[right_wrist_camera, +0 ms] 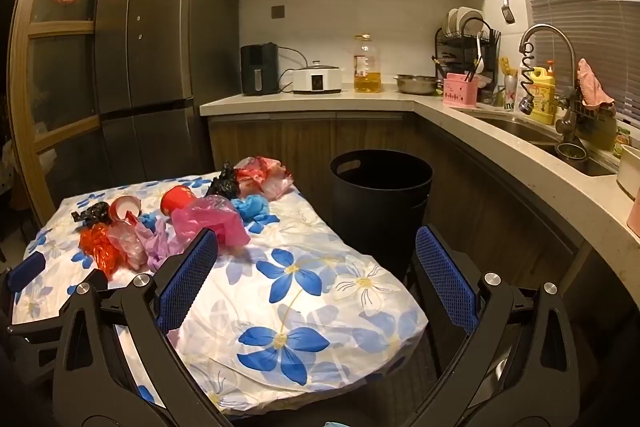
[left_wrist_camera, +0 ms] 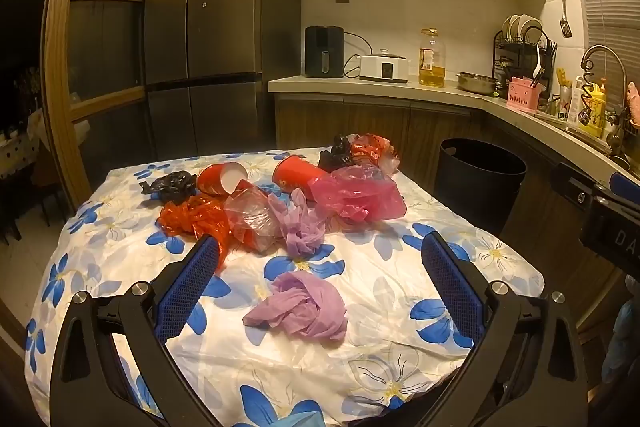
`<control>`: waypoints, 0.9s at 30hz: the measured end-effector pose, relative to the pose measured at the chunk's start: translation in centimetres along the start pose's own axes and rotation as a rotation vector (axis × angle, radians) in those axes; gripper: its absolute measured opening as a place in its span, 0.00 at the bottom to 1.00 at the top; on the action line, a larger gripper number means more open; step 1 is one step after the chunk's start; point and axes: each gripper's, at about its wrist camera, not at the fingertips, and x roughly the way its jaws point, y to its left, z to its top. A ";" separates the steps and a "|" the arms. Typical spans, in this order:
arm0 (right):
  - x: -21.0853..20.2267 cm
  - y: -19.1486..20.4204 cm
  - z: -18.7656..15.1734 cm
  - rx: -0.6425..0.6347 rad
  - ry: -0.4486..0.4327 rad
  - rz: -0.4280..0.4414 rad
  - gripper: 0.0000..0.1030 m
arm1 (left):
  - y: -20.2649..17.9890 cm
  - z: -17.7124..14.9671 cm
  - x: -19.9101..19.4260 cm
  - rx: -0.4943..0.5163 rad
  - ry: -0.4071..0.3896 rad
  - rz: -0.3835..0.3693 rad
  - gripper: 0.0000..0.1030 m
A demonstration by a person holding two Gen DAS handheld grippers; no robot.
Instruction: Collect trash
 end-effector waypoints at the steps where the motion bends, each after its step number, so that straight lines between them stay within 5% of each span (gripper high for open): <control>1: 0.0 0.0 0.0 0.000 0.000 0.001 0.95 | -0.1 0.0 0.0 0.000 0.000 0.001 0.95; 27: -0.3 -0.4 0.3 0.001 -0.007 -0.002 0.95 | -0.4 0.1 -0.1 -0.005 0.003 -0.002 0.95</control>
